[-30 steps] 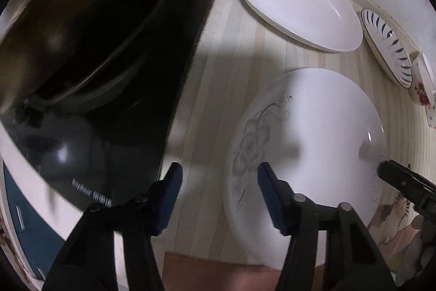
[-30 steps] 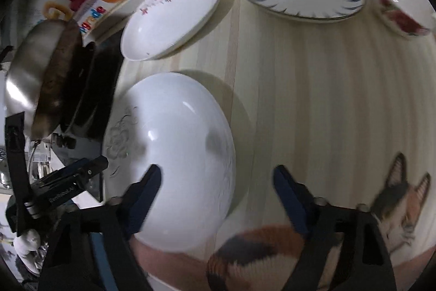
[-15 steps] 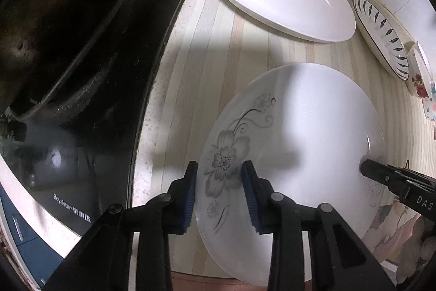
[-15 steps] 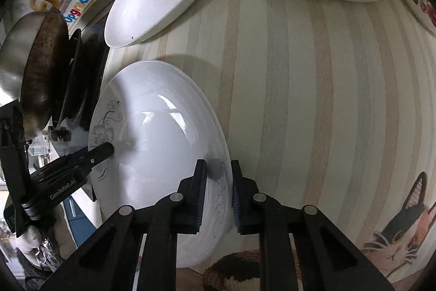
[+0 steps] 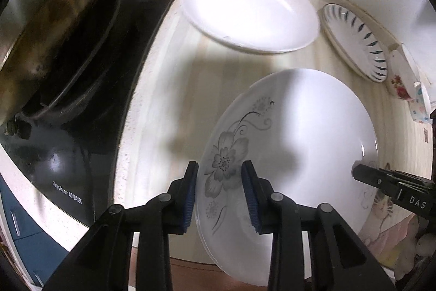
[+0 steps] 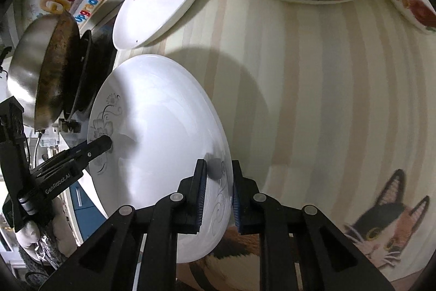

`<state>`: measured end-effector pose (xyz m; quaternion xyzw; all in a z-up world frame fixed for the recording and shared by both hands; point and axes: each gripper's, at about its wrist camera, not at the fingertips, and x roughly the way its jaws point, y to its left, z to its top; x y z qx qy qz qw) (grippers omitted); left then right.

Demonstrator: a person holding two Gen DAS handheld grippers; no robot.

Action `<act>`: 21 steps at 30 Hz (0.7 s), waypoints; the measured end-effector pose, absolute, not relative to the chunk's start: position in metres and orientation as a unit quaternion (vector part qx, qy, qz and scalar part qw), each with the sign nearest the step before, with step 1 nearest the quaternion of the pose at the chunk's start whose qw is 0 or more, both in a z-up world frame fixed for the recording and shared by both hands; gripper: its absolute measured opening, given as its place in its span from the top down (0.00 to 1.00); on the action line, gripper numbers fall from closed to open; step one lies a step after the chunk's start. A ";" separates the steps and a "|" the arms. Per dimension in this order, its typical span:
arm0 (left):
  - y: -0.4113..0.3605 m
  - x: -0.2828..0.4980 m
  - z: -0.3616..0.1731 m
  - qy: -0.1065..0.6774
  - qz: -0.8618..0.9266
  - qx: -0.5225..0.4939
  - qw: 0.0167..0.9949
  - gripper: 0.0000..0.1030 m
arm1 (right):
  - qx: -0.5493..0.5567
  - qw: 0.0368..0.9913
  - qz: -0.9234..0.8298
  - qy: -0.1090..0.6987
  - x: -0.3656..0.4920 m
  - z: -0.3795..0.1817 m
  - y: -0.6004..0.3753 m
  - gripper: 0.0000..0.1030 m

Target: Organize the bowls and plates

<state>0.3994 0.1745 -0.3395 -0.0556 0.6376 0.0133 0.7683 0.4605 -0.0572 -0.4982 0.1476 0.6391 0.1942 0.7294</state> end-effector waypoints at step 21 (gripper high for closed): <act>0.036 0.404 -0.350 0.644 -0.045 -0.020 0.764 0.71 | 0.177 0.739 0.149 0.633 0.438 -0.495 -0.196 0.82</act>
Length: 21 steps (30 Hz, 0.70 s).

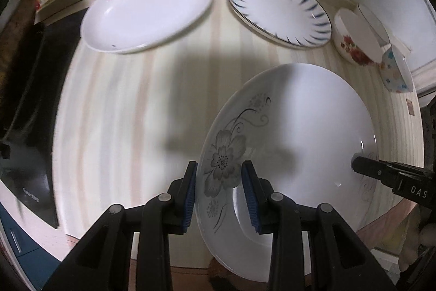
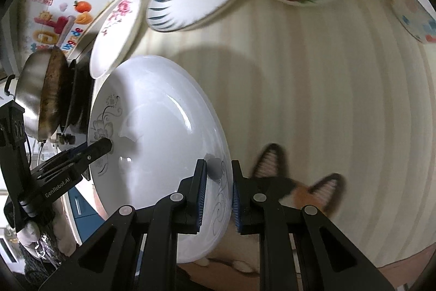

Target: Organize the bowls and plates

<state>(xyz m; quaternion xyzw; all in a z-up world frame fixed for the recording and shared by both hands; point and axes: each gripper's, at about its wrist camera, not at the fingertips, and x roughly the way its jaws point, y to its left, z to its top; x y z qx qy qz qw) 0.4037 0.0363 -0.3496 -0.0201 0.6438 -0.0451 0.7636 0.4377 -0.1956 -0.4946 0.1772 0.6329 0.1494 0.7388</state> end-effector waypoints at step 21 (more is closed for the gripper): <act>0.008 0.410 -0.385 0.657 -0.011 -0.007 0.754 0.70 | 0.165 0.727 0.163 0.647 0.441 -0.524 -0.213 0.82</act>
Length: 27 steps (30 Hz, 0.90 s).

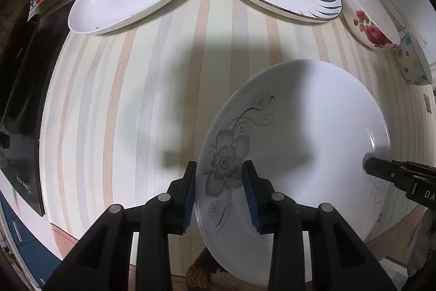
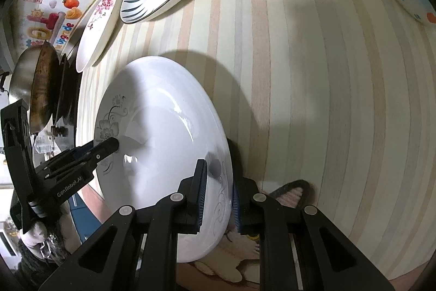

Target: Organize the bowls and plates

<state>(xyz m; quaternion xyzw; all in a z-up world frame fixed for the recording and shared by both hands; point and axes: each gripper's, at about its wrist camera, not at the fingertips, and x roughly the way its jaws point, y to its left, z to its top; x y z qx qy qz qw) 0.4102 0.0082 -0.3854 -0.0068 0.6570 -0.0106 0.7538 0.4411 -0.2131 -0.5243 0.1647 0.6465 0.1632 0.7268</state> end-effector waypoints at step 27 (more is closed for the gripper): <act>0.191 0.523 -0.359 0.600 0.131 -0.180 0.768 0.64 | 0.051 0.810 0.232 0.536 0.650 -0.402 -0.026 0.57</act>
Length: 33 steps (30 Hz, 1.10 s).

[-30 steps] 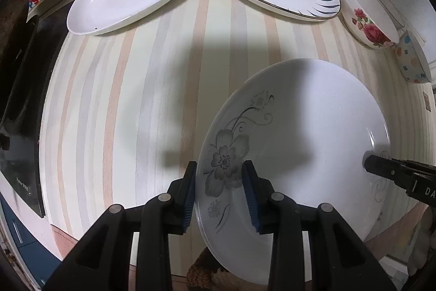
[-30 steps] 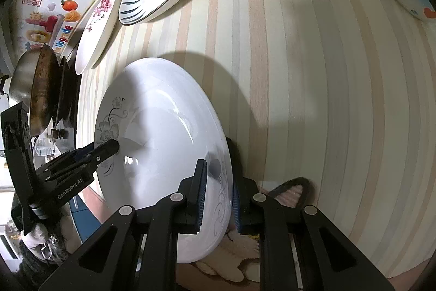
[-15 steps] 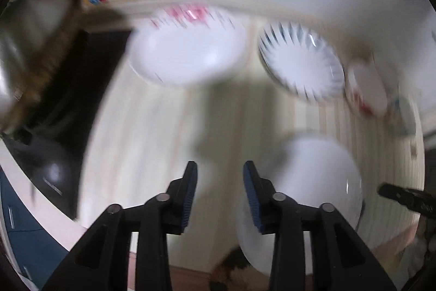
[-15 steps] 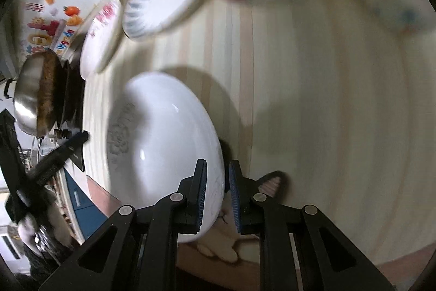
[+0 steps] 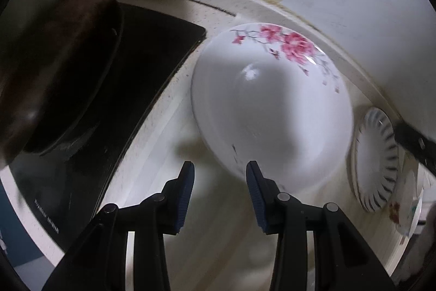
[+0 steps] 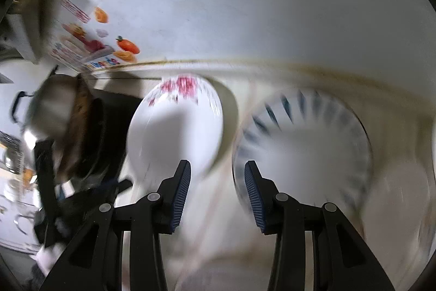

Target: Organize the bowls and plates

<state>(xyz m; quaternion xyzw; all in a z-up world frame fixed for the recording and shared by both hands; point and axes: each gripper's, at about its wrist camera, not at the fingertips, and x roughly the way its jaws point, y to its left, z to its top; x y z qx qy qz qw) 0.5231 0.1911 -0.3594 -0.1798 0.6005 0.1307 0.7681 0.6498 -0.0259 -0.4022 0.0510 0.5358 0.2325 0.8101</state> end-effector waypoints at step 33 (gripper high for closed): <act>0.224 0.560 -0.367 0.588 0.126 -0.174 0.780 0.71 | 0.033 0.791 0.252 0.557 0.707 -0.459 0.016 0.90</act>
